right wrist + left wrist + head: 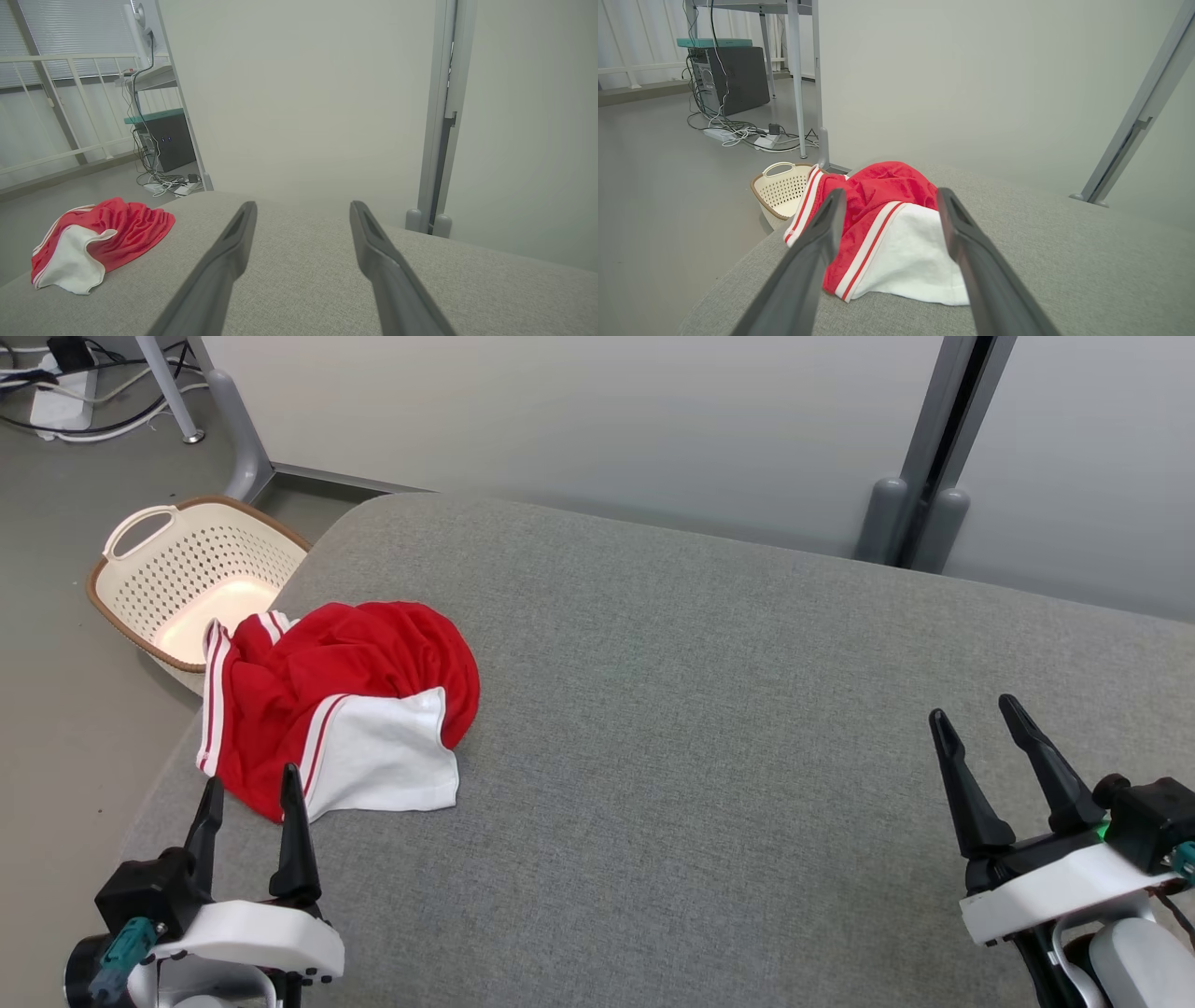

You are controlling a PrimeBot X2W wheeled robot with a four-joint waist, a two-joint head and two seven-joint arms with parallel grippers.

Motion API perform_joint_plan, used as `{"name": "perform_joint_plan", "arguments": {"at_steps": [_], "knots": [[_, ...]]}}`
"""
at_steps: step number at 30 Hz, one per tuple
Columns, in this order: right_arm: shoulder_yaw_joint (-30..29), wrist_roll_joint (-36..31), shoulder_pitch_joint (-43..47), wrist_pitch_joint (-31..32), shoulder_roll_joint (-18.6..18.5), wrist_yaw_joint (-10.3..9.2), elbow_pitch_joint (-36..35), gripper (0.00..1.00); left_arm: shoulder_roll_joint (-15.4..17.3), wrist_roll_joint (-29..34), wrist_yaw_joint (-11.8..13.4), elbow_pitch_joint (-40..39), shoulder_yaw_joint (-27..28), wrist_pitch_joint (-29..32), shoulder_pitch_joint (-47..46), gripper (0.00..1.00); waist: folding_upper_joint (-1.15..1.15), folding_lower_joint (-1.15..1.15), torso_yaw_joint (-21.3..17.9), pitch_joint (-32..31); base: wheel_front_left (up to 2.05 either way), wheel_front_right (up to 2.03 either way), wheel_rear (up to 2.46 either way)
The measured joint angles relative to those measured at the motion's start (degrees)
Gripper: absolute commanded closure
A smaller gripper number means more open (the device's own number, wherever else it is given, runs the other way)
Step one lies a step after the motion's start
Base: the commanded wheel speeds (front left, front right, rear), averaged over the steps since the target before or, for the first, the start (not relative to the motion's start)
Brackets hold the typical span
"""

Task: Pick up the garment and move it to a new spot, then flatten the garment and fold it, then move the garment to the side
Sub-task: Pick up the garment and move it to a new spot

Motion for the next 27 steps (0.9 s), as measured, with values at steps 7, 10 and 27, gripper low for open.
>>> {"name": "perform_joint_plan", "arguments": {"at_steps": [7,10,27], "knots": [[0.2,-0.04,-0.49,0.02,-0.76,0.0,-0.57,0.0,2.25,-0.89,0.3,-2.94,0.21,5.57,-1.98,0.0,0.0,0.0,-0.22,1.34,0.0,0.0,0.0],[0.22,-0.07,-1.05,0.7,-1.86,0.0,-1.4,0.0,5.86,-1.79,0.47,-4.88,1.02,14.04,-7.01,0.0,0.0,0.0,-0.99,3.03,0.0,0.0,0.0],[1.13,0.59,-6.95,1.88,-5.36,-0.01,-5.1,0.0,13.56,-13.8,0.32,15.05,6.64,43.07,-26.33,0.0,0.0,0.0,-10.11,14.83,0.0,0.0,0.0]]}}
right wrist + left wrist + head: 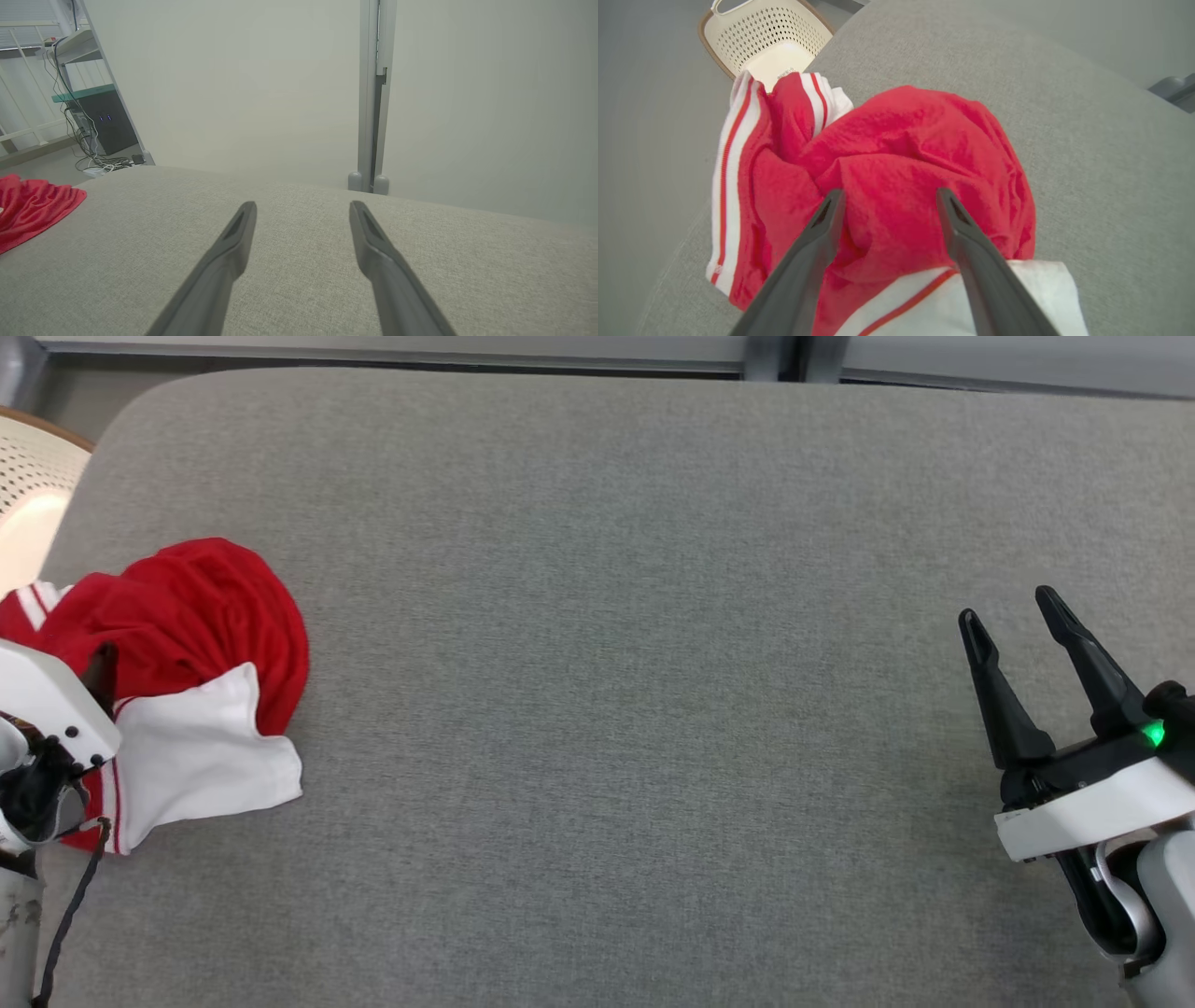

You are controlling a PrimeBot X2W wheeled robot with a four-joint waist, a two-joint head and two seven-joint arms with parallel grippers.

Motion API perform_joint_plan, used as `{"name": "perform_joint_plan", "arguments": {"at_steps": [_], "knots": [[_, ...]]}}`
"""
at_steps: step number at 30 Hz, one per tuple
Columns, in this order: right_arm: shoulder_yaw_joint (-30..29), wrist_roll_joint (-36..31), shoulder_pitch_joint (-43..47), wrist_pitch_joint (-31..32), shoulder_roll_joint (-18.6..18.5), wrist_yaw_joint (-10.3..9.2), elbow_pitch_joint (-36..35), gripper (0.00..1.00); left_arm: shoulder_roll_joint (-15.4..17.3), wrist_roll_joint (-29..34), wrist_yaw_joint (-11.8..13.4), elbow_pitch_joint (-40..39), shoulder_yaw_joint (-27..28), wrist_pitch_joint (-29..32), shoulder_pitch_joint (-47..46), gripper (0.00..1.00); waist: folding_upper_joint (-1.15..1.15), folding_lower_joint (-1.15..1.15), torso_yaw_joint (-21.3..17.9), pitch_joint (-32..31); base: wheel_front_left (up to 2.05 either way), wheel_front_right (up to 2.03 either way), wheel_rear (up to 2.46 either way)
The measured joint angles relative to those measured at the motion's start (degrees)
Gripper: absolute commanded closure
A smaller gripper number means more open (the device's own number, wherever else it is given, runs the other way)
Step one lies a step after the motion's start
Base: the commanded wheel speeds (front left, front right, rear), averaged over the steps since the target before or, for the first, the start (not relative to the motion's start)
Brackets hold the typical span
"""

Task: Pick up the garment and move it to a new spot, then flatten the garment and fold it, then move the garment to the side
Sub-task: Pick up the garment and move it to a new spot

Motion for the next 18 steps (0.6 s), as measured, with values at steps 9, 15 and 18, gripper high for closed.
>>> {"name": "perform_joint_plan", "arguments": {"at_steps": [9,15,18], "knots": [[1.48,0.64,-2.52,-0.88,0.21,0.0,1.1,0.0,0.34,-1.6,-2.22,13.47,-0.7,3.16,-2.07,0.01,0.0,0.0,-4.52,3.4,0.0,0.0,0.0],[1.57,0.99,-2.43,-1.93,1.3,0.01,3.21,0.0,2.02,-0.31,-4.83,14.68,-1.57,-0.8,-2.16,1.0,0.0,0.0,-4.96,1.33,0.0,0.0,0.0],[1.57,1.08,-2.16,-2.14,2.11,0.01,4.13,0.0,3.18,1.38,-6.12,13.1,-2.6,-3.15,-3.25,1.0,0.0,0.0,-4.96,-0.59,0.0,0.0,0.0]]}}
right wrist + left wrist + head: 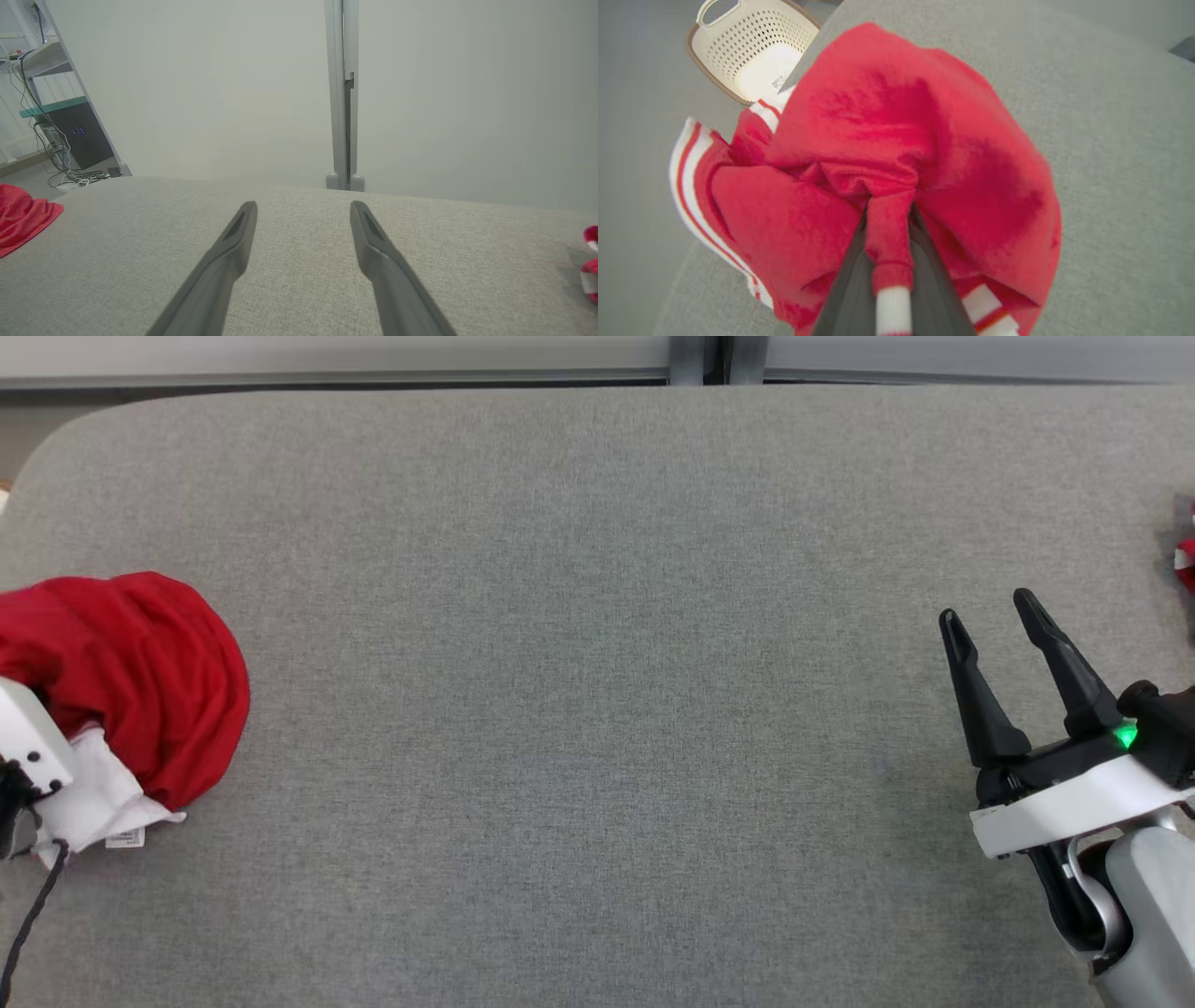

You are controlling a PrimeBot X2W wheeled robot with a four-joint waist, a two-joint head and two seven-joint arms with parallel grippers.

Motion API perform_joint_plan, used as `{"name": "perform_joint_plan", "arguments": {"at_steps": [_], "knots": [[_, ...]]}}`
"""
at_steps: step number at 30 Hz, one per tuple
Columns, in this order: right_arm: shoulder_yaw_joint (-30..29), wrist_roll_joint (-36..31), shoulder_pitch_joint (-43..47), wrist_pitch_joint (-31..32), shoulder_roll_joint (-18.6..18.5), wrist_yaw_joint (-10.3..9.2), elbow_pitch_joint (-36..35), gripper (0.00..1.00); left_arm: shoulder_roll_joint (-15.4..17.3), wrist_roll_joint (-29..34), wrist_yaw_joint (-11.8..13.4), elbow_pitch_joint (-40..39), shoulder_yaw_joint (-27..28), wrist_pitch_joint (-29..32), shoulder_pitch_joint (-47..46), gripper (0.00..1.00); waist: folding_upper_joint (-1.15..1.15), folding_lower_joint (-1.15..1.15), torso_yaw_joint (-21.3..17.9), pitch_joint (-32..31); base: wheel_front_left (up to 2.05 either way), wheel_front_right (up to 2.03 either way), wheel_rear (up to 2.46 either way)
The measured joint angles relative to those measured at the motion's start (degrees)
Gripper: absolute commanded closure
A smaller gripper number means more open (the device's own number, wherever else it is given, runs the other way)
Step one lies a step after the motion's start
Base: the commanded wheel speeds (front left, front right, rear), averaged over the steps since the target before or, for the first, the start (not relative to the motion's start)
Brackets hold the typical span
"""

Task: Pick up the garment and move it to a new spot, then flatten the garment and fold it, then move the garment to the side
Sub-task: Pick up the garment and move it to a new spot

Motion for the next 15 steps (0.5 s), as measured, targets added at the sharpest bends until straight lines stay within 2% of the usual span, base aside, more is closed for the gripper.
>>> {"name": "perform_joint_plan", "arguments": {"at_steps": [6,15], "knots": [[-0.04,0.08,1.49,-0.4,1.71,-0.01,1.71,0.0,1.09,3.0,-2.37,-7.3,-3.33,-1.63,-2.19,1.0,0.0,0.0,-0.26,-4.94,0.0,0.0,0.0],[-0.19,-0.01,3.61,-0.56,3.89,0.0,2.9,0.0,0.49,5.52,-2.9,-23.62,-8.21,2.01,-2.97,1.0,0.0,0.0,-3.89,-10.72,0.0,0.0,0.0]]}}
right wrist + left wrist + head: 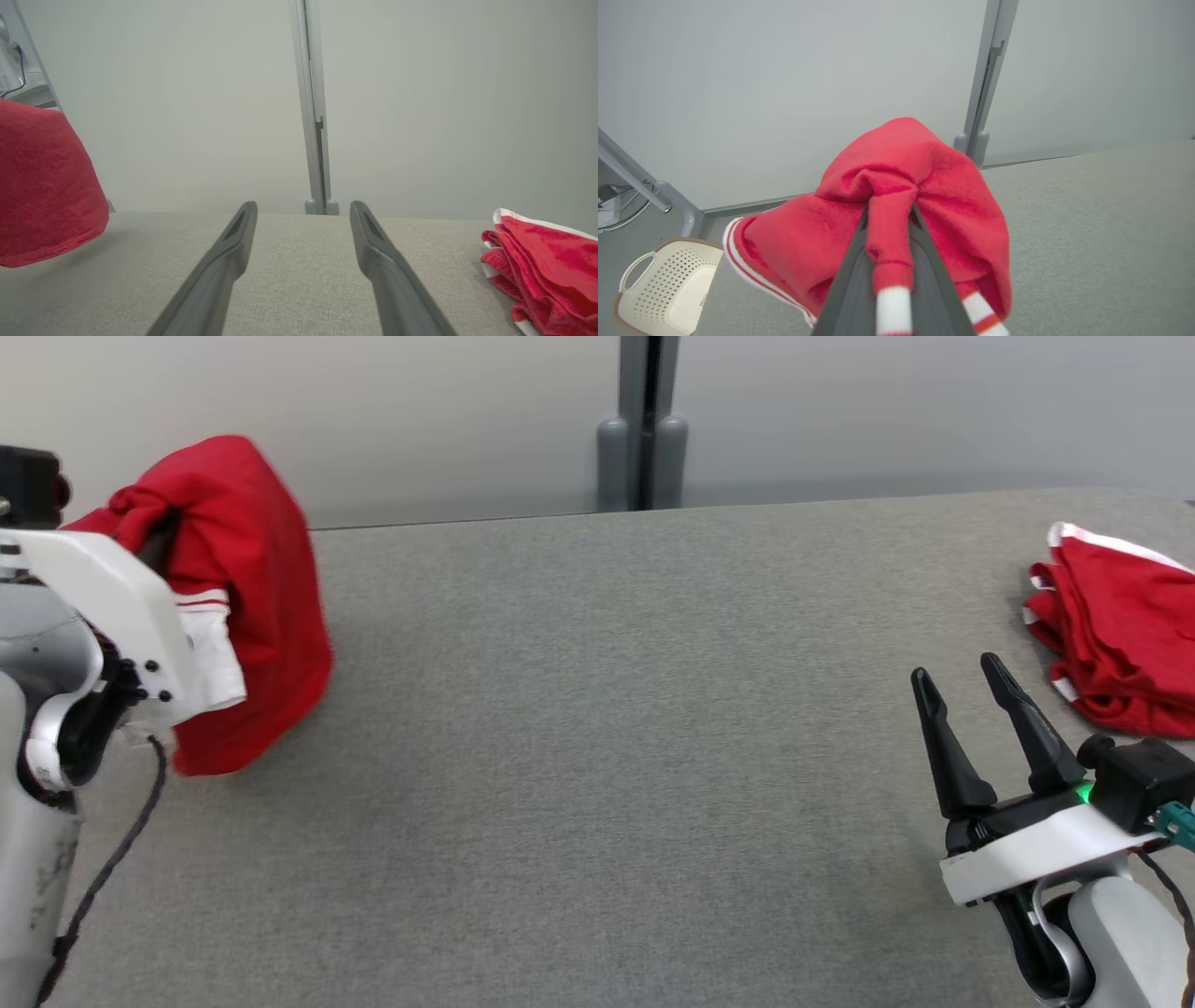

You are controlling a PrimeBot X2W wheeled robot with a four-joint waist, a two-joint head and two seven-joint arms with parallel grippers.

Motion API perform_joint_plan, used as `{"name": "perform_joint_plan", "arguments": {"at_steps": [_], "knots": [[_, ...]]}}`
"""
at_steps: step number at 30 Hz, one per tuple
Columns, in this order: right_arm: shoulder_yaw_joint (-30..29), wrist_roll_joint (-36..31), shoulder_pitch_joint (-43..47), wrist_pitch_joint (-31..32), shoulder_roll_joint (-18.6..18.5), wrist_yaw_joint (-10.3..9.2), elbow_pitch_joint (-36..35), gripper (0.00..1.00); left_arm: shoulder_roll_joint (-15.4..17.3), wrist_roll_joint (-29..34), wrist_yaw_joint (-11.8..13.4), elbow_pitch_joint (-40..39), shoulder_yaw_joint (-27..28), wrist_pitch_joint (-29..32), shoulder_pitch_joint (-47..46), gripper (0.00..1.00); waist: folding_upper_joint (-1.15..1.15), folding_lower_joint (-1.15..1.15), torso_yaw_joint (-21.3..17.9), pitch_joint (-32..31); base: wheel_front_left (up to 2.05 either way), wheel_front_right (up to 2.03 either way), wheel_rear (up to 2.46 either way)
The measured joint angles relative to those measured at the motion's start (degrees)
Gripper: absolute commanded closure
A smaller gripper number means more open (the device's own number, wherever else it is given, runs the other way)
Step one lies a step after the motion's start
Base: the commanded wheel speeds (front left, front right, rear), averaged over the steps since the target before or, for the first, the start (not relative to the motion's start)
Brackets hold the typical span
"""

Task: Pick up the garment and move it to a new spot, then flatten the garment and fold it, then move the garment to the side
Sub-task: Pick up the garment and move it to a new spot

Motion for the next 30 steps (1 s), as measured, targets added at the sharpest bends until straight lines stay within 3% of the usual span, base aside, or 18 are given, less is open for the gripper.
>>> {"name": "perform_joint_plan", "arguments": {"at_steps": [7,12,17,22,24,25,26,27,30], "knots": [[-0.92,-0.13,0.94,-0.07,0.57,0.0,0.36,0.0,-2.87,-0.18,0.49,-14.28,-3.76,3.63,0.67,1.0,0.0,0.0,-6.53,-2.93,0.0,0.0,0.0],[-3.07,-0.19,1.66,-0.08,-0.02,0.0,0.02,0.0,-7.09,-0.41,2.21,-20.7,-6.31,3.78,1.37,1.0,0.0,0.0,-11.35,-3.8,0.0,0.0,0.0],[-5.39,-0.15,2.29,-0.08,-0.26,0.0,-0.41,0.0,-10.72,-0.49,4.36,-21.53,-7.6,-0.75,8.16,1.0,0.0,0.0,-14.85,-2.96,0.0,0.0,0.0],[-5.3,-0.19,2.75,-0.08,0.07,0.0,-0.83,0.0,-12.26,1.12,4.46,-14.95,-9.5,-8.99,16.5,1.0,0.0,0.0,-16.58,-0.77,0.0,0.0,0.0],[-5.2,-0.18,2.74,-0.09,0.1,0.0,-0.87,0.0,-12.94,2.6,3.85,-11.63,-11.17,-12.16,18.73,0.92,0.0,0.0,-16.92,0.0,0.0,0.0,0.0],[-4.93,-0.18,2.72,-0.08,0.15,0.0,-0.81,0.0,-13.62,2.65,3.52,-9.87,-11.7,-13.33,19.48,0.64,0.0,0.0,-17.0,0.29,0.0,0.0,0.0],[-4.67,-0.18,2.73,-0.08,0.22,0.0,-0.76,0.0,-14.38,2.67,3.48,-8.42,-12.21,-14.51,20.19,0.08,0.0,0.0,-17.0,0.45,0.0,0.0,0.0],[-4.43,-0.18,2.72,-0.08,0.26,0.0,-0.74,0.0,-15.03,2.85,3.3,-7.13,-12.72,-15.67,20.8,0.0,0.0,0.0,-16.88,0.51,0.0,0.0,0.0],[-4.04,-0.13,2.66,-0.08,0.23,-0.01,-0.49,0.0,-16.51,3.43,3.11,-4.68,-13.08,-19.56,21.11,0.0,0.0,0.0,-16.18,0.49,0.0,0.0,0.0]]}}
